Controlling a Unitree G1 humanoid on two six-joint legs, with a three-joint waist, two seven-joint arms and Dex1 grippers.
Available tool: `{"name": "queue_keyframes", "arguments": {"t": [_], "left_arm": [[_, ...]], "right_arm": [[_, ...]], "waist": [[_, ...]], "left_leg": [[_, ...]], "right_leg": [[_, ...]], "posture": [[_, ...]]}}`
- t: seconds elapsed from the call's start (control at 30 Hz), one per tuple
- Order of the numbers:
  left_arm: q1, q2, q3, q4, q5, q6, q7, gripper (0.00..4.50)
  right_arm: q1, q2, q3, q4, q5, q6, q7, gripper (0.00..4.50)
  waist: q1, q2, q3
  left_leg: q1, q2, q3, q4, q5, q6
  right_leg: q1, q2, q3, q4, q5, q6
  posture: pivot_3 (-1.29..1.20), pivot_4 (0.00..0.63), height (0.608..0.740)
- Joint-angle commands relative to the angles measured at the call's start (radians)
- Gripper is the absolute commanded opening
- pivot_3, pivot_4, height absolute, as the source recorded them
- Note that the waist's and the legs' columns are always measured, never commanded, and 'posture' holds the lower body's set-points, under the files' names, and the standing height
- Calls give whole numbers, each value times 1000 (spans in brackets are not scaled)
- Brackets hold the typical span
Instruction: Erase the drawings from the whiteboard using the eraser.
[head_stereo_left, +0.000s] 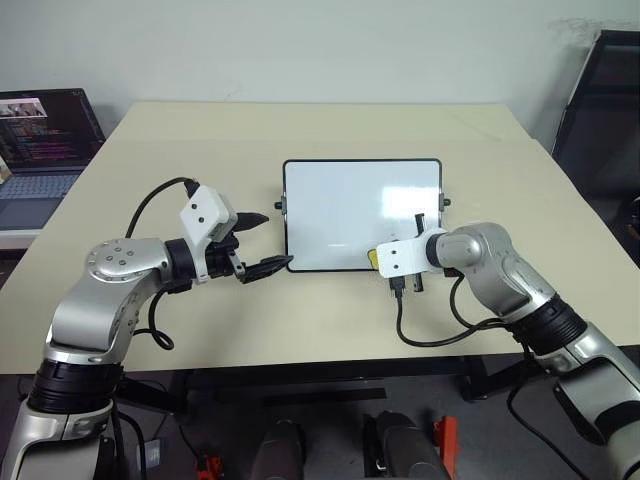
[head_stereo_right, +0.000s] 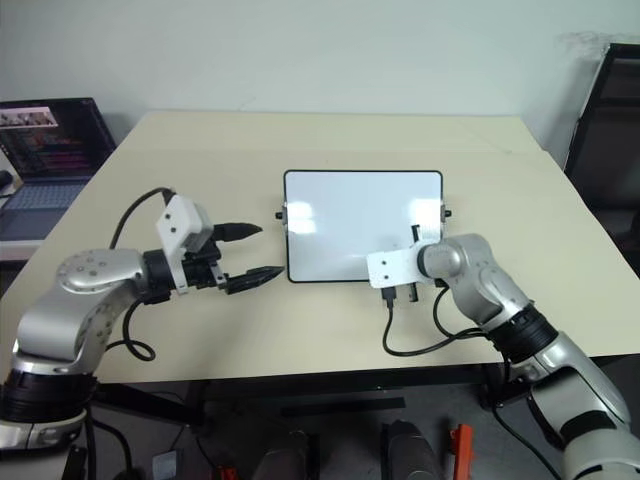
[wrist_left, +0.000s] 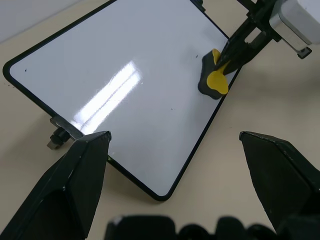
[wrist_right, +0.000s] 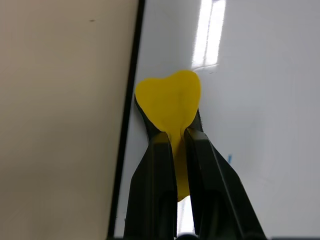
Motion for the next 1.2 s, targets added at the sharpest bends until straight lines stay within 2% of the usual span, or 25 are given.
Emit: {"name": "queue_keyframes", "arguments": {"t": [0.03, 0.2, 0.43, 0.57, 0.67, 0.73, 0.8, 0.87, 0.93, 1.03, 1.2], "left_arm": [[-16, 1, 9, -6, 3, -21, -2, 4500], [-32, -3, 0, 9, 9, -29, -6, 4500], [-30, -7, -1, 6, 11, -33, -3, 4500], [-27, -9, 2, 1, 10, -32, 0, 4500], [-24, -9, 5, -2, 8, -32, 2, 4500], [-23, -8, 8, -4, 5, -29, 2, 4500], [-24, -9, 13, -8, -1, -25, 2, 4500], [-28, -11, 16, -15, -12, -20, -2, 4500], [-34, -15, 16, -22, -25, -14, -6, 4500], [-68, -46, -6, -38, -52, -2, -8, 4500], [-127, -161, -117, -47, -39, -16, -5, 4500]], "right_arm": [[6, -15, -4, 49, -39, 35, 10, 2], [-63, 7, -33, 98, -48, 50, -37, 2], [-208, 41, -70, 281, -84, 93, -190, 2], [-231, 49, -77, 333, -77, 84, -213, 2], [-212, 48, -120, 282, 5, 79, -140, 2], [-177, 31, -179, 183, 154, 13, -18, 2], [-143, 18, -275, 71, 319, 62, 98, 2], [-136, 0, -370, 22, 434, 133, 144, 2], [-138, -34, -425, 17, 488, 165, 156, 2], [-154, -125, -522, 114, 522, 192, 122, 2], [-161, -249, -575, 329, 478, 198, 2, 2]], "waist": [[0, 0, 0], [-1, 0, 0], [-1, 0, 0], [-1, 0, 0], [-1, 0, 0], [-1, 0, 0], [0, 1, 1], [1, 4, 5], [2, 4, 5], [12, 4, 5], [28, 4, 5]], "left_leg": [[0, 0, 0, 0, 0, 0], [0, 0, 0, 0, 0, 0], [0, 0, 0, 0, 1, 1], [0, 0, 1, 0, 1, 1], [-1, 0, 1, -1, 1, 1], [-1, 0, 1, -1, 1, 1], [-2, 0, 0, -2, 1, 1], [-4, 0, 0, -3, 1, 1], [-7, 0, 0, -3, 1, 1], [-9, 0, -1, -4, 0, 0], [-10, -2, 0, -4, -1, 0]], "right_leg": [[0, 0, 0, 0, 0, 0], [0, 0, 0, 0, 0, 0], [0, 0, 0, 0, 2, -1], [0, -1, 0, -1, 2, -1], [-1, -1, 0, -2, 2, -1], [-1, -1, 0, -2, 2, -1], [-1, -1, 0, -3, 2, -1], [-3, 0, 0, -3, 2, 1], [-6, -1, 0, -3, 4, 6], [-7, -1, -1, -4, 2, 6], [-6, -2, -2, -8, 1, 4]], "posture": [[0, 150, 740], [0, 150, 740], [0, 150, 740], [0, 150, 740], [0, 150, 740], [0, 150, 740], [0, 150, 740], [0, 150, 740], [0, 150, 740], [0, 150, 740], [0, 150, 740]]}}
